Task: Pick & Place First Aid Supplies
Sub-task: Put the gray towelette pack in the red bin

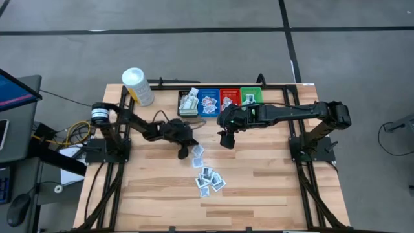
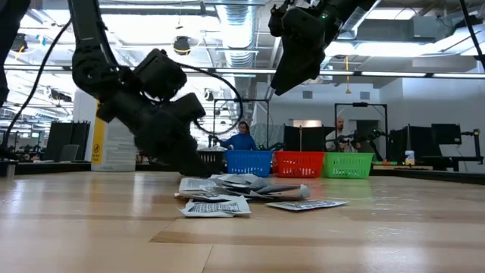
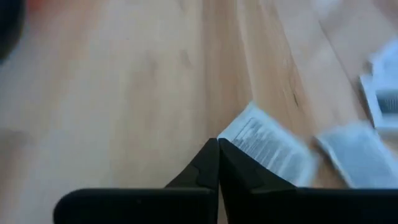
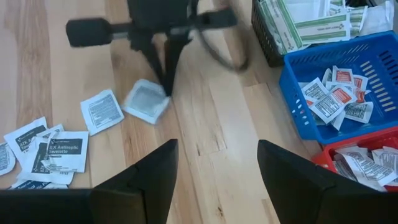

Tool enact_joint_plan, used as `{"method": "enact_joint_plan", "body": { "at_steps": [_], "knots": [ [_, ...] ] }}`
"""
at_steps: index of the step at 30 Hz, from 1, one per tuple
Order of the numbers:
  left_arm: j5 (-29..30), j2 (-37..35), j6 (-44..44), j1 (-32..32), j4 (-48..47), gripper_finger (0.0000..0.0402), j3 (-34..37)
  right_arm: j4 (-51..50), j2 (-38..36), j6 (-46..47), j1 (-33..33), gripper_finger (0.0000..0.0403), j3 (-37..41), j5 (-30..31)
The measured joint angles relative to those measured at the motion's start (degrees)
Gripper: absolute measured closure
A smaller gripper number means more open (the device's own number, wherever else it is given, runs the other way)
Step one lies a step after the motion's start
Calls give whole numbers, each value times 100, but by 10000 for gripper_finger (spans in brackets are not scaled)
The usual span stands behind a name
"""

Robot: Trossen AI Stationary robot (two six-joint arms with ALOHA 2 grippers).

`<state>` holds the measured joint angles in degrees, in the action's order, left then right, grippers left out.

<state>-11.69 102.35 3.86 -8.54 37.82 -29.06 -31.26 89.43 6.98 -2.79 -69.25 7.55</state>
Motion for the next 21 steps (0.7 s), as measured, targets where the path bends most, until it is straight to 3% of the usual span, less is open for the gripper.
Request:
{"method": "enact_joint_plan", "body": {
  "at_steps": [10,21],
  "knots": [
    [52,-1587,-333,-476,209,397,-21,68,0,16,4,189,0,0],
    [-981,-2850,-794,-664,317,398,-24,92,0,211,67,189,0,-3]
  ]
}}
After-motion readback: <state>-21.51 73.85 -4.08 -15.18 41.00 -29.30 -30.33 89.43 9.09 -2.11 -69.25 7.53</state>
